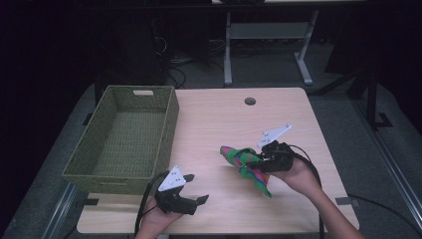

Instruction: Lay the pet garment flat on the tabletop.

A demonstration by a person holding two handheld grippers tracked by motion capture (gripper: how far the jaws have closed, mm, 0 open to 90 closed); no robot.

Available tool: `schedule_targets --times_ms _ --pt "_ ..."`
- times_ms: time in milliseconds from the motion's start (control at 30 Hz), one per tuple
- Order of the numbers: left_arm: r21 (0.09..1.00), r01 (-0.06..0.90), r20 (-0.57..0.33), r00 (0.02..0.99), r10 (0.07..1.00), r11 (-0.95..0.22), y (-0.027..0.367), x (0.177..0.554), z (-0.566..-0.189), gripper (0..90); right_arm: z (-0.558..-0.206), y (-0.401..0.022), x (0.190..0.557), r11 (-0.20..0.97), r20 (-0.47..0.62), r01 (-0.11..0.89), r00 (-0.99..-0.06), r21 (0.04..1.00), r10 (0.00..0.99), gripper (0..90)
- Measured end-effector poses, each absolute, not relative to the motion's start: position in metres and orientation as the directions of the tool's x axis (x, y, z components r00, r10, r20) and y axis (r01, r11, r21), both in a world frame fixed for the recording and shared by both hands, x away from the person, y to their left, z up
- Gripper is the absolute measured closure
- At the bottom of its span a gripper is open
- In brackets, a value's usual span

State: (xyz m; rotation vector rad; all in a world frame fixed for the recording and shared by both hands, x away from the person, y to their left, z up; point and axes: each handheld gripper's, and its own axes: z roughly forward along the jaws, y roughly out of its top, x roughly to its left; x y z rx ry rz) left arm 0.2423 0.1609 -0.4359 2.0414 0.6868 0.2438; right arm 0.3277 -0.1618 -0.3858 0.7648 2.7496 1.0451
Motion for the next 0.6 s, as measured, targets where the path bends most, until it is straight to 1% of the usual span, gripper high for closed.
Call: schedule_targets --times_ms 233,333,600 --pt "0.836 0.372 -0.096 0.824 0.558 -0.405 0.161 0.242 -0.436 16.9 -0.400 -0.148 0.329 0.657 0.101 0.425 -0.876 0.623 0.472 70.4" --pt "0.837 0.372 -0.098 0.824 0.558 -0.402 0.161 0.242 -0.436 16.9 -0.406 -0.142 0.329 0.649 0.138 0.446 -0.873 0.616 0.468 69.8" --pt "0.835 0.371 -0.095 0.825 0.557 -0.406 0.162 0.242 -0.436 16.9 -0.426 -0.123 0.329 0.690 0.148 0.431 -0.890 0.582 0.431 68.8"
